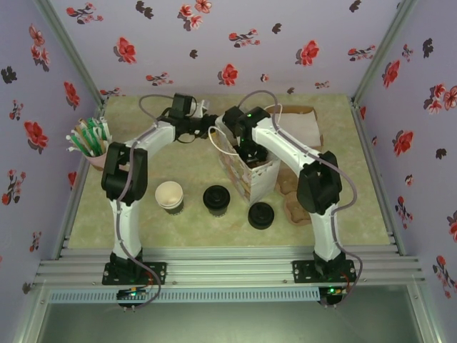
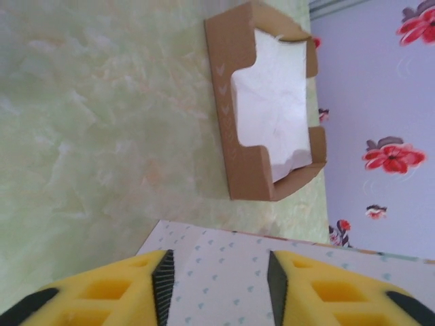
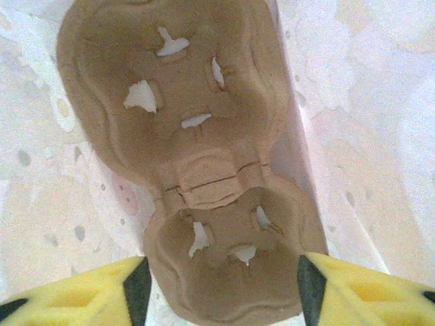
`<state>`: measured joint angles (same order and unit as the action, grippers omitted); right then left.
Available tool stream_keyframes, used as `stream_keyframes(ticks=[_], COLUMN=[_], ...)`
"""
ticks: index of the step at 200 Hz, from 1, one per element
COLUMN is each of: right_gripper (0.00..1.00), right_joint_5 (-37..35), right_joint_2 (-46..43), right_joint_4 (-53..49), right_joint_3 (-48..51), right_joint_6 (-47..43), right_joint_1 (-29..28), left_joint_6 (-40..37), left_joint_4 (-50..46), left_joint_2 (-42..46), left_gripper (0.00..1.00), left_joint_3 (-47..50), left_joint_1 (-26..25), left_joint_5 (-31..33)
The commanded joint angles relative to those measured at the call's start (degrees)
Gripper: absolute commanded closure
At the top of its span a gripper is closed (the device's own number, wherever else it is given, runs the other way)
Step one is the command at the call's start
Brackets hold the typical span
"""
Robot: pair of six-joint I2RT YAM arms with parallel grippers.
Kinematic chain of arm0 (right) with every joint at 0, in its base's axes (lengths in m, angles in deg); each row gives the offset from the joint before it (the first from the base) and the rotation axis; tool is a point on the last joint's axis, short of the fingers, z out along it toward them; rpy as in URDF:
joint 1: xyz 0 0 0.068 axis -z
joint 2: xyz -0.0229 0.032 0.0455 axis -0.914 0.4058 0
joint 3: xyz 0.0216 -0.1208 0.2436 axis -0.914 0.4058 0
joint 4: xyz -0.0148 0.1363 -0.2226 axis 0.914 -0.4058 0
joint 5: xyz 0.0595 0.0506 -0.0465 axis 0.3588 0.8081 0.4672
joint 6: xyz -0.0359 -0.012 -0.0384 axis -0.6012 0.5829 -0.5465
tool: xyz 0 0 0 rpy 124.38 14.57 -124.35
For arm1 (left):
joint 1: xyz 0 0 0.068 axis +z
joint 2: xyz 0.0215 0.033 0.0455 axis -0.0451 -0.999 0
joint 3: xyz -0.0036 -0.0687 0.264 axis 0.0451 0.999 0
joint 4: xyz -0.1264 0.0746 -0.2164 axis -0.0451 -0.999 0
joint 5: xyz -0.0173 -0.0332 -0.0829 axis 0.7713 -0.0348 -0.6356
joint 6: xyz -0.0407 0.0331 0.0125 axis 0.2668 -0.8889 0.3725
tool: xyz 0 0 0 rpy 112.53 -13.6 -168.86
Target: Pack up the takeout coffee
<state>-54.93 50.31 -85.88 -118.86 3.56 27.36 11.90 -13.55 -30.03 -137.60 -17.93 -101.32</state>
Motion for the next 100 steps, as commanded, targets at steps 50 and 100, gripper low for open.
stream_keyframes(ticks=[50,100], right_gripper=[0.23,0.14], right_joint_5=[-1.81,-2.93], right_joint_2=[-9.5,-14.43], right_joint_4=[-1.07,-0.97], right_joint_3=[-1.53,-4.89], right_joint_6=[0.84,1.02], right_joint_1=[-0.75,-1.63], left_joint_6=[5.85,6.48], left_joint_4=[7.5,7.18], left_joint_2=[9.34,16.36], left_gripper=[0.41,0.3], left_joint_3=[6.17,10.0], left_joint_1=[2.03,3.67], left_joint_5=[1.04,3.15])
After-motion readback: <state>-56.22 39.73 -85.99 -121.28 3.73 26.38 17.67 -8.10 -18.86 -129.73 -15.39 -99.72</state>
